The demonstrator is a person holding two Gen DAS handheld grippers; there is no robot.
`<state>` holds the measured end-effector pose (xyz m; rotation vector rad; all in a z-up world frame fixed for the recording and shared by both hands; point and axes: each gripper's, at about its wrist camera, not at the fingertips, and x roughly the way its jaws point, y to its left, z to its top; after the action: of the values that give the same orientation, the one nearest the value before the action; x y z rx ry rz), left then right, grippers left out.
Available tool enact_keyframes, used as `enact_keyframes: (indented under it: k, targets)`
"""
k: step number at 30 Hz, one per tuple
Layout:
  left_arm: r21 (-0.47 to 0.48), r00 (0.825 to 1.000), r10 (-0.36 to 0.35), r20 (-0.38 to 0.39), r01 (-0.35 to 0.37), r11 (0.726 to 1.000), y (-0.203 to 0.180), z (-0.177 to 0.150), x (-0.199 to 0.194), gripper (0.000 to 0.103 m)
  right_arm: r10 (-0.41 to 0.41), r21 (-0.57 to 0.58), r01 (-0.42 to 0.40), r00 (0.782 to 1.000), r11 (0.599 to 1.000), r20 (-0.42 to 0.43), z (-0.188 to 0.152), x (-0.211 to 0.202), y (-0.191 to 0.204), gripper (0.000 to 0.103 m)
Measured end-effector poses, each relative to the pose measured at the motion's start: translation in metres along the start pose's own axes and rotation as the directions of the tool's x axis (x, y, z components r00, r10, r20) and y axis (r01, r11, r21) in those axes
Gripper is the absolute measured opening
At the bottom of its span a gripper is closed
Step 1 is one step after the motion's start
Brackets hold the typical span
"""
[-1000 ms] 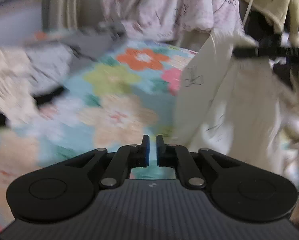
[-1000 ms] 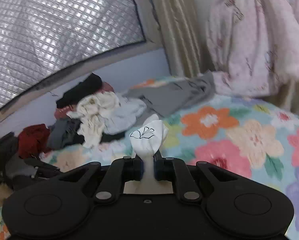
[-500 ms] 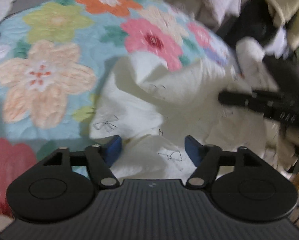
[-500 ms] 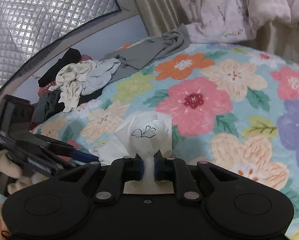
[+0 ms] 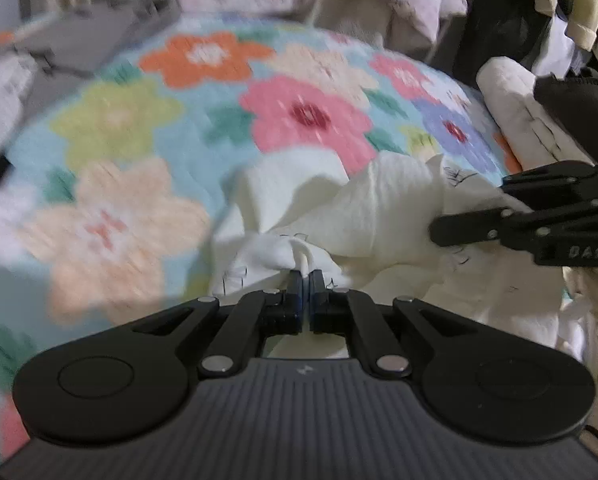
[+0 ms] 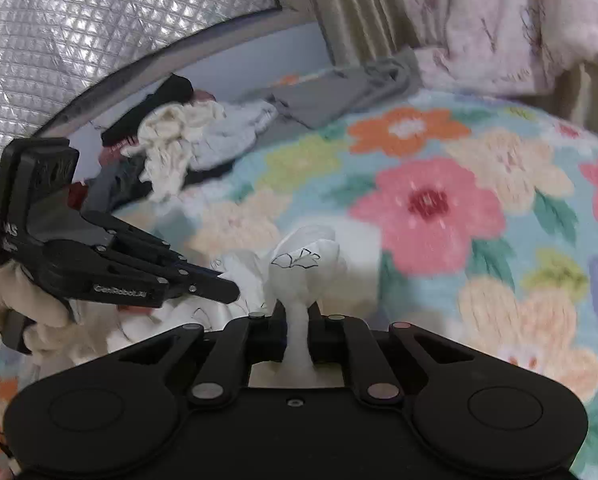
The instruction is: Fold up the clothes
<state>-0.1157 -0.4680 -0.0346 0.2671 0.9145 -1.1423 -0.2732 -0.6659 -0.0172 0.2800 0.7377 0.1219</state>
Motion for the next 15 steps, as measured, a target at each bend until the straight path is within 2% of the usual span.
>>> enact_keyframes:
  k: [4,6,9,15]
  targets:
    - [-0.001,0.994,0.078,0.073,-0.078,0.997,0.021,0.021,-0.021,0.002,-0.014,-0.073,0.017,0.999,0.997,0.045,0.039,0.002,0.019,0.009]
    - [0.013,0.984,0.134,0.116,-0.137,0.991,0.033,0.032,-0.033,0.002,-0.010,-0.107,0.017,0.997,0.994,0.070,0.059,0.003,0.030,0.009]
    - [0.023,0.965,0.194,0.178,-0.201,0.979,0.048,0.045,-0.050,0.002,-0.006,-0.159,0.022,0.995,0.987,0.101,0.089,0.008,0.049,0.010]
    - [0.075,0.911,0.328,0.249,-0.356,0.931,0.069,0.074,-0.078,0.002,-0.028,-0.228,0.052,0.994,0.972,0.107,0.129,0.048,0.072,0.009]
